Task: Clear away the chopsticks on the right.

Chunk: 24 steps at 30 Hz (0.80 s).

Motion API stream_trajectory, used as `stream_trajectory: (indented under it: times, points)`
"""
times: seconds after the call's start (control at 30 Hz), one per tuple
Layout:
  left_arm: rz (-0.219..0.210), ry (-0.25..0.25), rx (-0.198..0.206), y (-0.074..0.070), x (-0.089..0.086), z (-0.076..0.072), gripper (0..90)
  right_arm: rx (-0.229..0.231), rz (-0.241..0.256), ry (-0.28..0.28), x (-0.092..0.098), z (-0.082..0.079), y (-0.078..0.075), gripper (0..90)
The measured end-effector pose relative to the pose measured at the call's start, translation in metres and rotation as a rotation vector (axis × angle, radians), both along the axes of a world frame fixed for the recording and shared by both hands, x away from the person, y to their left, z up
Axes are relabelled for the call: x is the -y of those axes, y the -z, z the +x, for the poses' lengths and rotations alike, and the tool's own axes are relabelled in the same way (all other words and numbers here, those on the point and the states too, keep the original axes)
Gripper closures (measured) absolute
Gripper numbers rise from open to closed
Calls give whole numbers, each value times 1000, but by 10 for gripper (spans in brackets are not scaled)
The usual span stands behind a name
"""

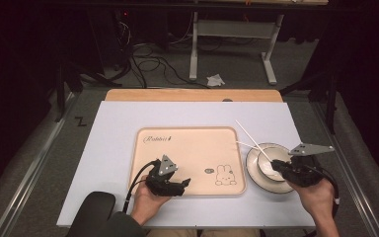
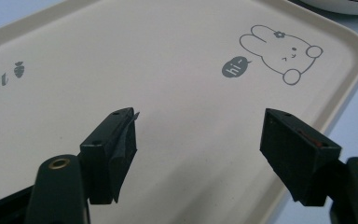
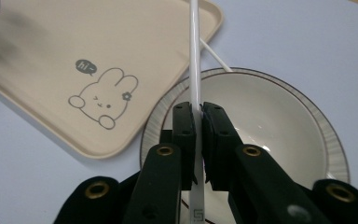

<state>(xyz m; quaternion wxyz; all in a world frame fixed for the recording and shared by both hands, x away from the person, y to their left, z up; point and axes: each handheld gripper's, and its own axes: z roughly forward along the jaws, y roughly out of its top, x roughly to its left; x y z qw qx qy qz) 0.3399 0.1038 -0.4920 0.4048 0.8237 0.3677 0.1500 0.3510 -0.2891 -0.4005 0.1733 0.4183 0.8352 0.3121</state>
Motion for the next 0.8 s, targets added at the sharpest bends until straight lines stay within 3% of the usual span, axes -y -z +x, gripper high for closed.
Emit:
stream_trajectory:
  times: [0.27, 0.47, 0.57, 0.8]
  points:
    - [13, -6, 12, -2, -2, -3, 277, -11, 22, -30, -22, 6, 8, 860]
    - [13, -13, 17, -2, -2, -5, 277, -19, 10, -40, -39, 10, 14, 859]
    - [18, -23, 25, -3, -4, -6, 276, -36, 25, -45, -55, 15, 21, 859]
    - [20, -35, 32, -4, -8, -10, 278, -66, -3, -64, -77, 21, 30, 859]
